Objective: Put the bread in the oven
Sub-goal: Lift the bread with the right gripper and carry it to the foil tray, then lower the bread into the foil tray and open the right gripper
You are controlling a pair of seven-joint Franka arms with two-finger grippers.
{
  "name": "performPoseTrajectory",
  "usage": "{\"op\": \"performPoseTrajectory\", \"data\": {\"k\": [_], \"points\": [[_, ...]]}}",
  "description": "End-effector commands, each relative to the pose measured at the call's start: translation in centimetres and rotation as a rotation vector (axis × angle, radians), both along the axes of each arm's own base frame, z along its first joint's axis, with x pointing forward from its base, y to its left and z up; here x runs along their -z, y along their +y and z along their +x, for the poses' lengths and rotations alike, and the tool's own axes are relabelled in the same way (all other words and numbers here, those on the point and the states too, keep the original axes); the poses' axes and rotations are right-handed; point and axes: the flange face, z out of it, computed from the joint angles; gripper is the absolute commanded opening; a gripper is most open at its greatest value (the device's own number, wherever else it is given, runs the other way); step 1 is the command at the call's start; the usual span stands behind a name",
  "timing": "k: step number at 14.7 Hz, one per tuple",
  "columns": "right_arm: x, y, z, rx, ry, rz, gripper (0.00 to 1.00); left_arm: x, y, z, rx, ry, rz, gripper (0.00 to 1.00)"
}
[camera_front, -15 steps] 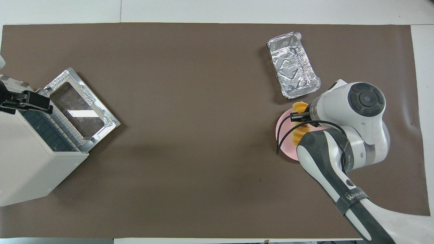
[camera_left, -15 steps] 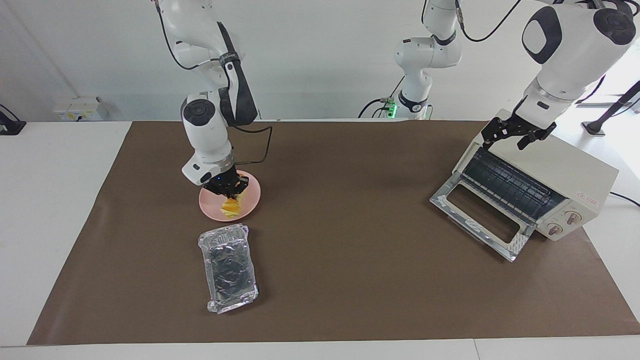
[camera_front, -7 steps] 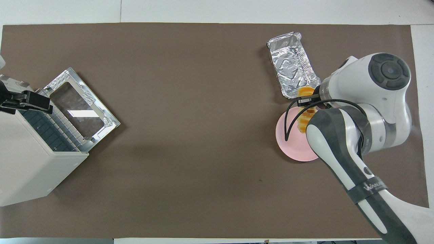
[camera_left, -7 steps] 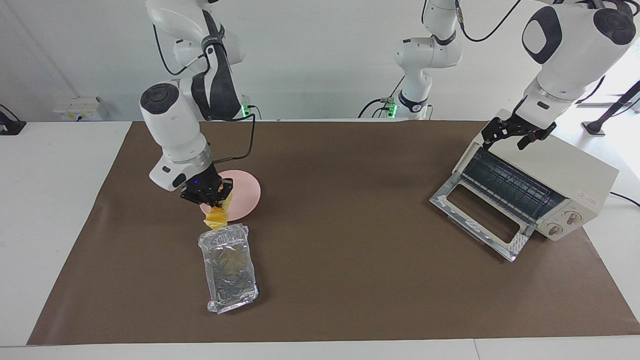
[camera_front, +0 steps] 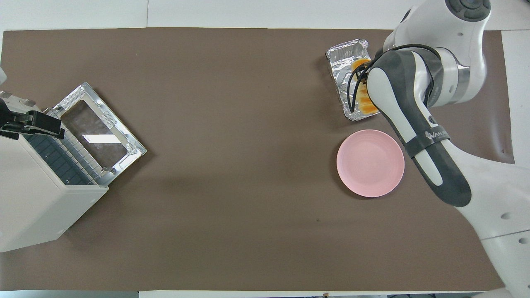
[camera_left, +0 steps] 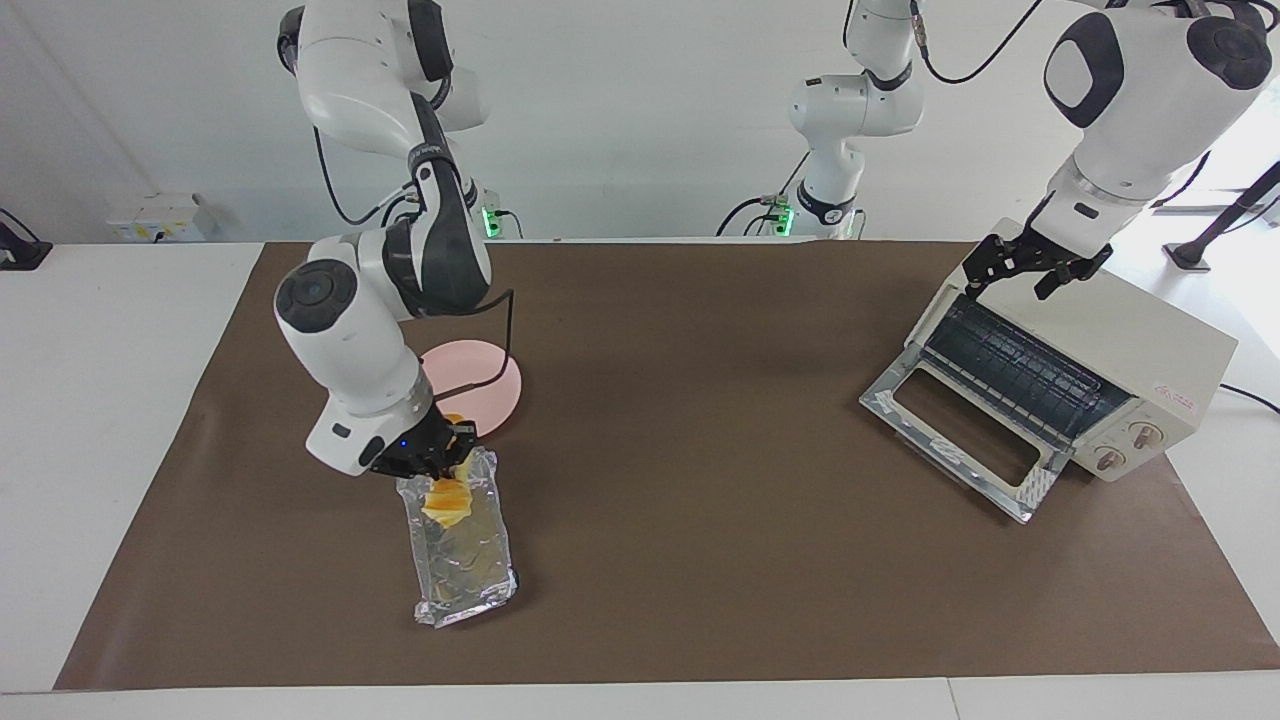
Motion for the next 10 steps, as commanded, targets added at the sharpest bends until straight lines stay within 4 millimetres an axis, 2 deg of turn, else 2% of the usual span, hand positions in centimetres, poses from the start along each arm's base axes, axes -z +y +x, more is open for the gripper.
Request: {"op": "performPoseTrajectory", "data": {"k": [1, 3, 5, 7, 9, 10], "points": [[1.6, 0.5, 2.0, -0.069, -0.039, -0.024, 0.00, -0.3, 0.2, -0.8, 0.001, 0.002, -0.015, 1.00], [2.1, 0.4, 2.3, -0.068, -0.071, -0.018, 0.00, -0.3, 0.1, -0.8, 0.002, 0.002, -0.015, 1.00], [5.1, 0.8, 1.6, -0.117, -0.087, -0.018, 0.00, -0.3, 0.1, -0.8, 0.002, 0.002, -0.015, 1.00], [7.2, 0.9, 0.4, -0.138, -0.096, -0.018, 0.00, -0.3, 0.1, -0.8, 0.002, 0.002, -0.015, 1.00], [8.2, 1.7, -0.5, -0.167, -0.100, -0.018, 0.00, -0.3, 0.1, -0.8, 0.002, 0.002, -0.015, 1.00], [8.1, 1.8, -0.7, -0.169, -0.099, -0.018, 0.00, -0.3, 0.1, -0.8, 0.002, 0.002, -0.015, 1.00]]}}
